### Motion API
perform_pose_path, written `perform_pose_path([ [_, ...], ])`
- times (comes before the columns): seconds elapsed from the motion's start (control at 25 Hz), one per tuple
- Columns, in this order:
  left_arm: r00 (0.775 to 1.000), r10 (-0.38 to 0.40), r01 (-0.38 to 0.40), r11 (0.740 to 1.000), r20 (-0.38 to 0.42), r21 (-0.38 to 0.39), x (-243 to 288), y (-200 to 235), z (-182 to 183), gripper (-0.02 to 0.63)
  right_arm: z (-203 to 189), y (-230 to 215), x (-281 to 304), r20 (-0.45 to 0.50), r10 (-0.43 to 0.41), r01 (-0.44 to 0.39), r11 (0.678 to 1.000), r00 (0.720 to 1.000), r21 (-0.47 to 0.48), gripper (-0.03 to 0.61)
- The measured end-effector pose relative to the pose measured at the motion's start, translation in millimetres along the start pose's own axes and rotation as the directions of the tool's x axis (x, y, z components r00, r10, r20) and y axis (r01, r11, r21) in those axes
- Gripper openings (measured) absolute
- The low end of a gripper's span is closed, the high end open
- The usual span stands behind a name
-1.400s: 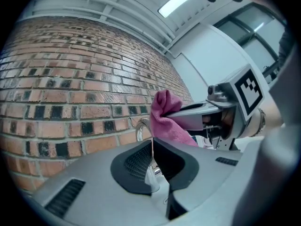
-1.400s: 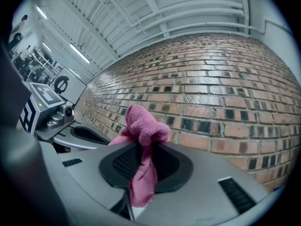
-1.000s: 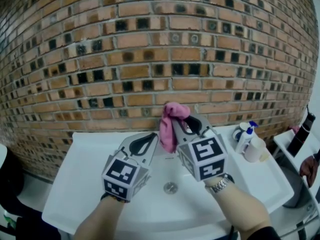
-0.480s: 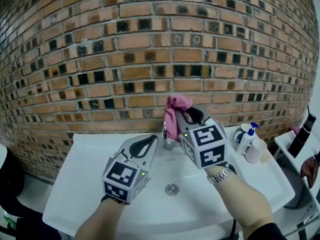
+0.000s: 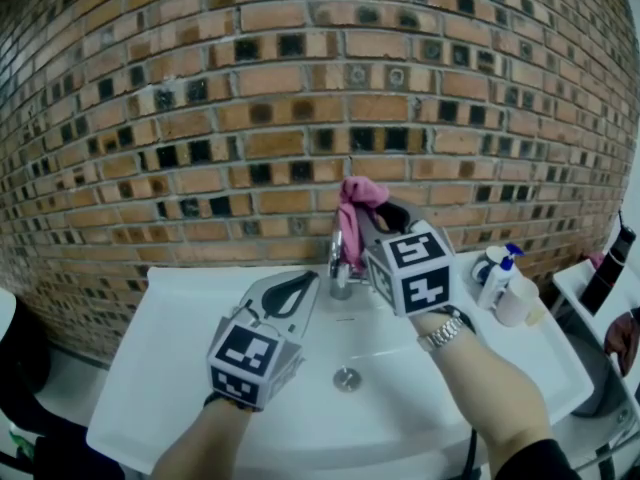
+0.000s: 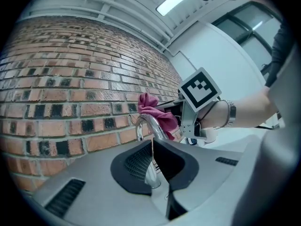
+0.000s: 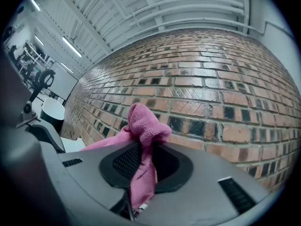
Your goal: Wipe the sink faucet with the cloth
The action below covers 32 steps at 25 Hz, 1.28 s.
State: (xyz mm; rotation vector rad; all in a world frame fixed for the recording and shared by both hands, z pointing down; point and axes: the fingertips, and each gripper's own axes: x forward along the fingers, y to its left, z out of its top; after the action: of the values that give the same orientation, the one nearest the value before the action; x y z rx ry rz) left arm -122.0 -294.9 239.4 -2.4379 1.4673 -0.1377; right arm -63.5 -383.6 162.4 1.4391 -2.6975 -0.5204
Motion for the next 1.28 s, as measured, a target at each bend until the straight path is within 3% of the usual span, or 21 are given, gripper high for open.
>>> perform_pose_path([
  [0.6,1.0,0.003,-0.003,1.0,-0.016,-0.005,0.2,0.9,-5.0,0.018,-18.8,-12.5,22.8,-0.053,-0.015,0.016,1.0,0.998,0.0,0.066],
  [1.28,1.0,0.008,-0.008,1.0,-0.027,-0.004,-0.8,3.5,-8.4,0.018,-66.2,-17.8,46.9,-0.163,-0.027,0.028,1.0,0.986,0.005,0.066],
])
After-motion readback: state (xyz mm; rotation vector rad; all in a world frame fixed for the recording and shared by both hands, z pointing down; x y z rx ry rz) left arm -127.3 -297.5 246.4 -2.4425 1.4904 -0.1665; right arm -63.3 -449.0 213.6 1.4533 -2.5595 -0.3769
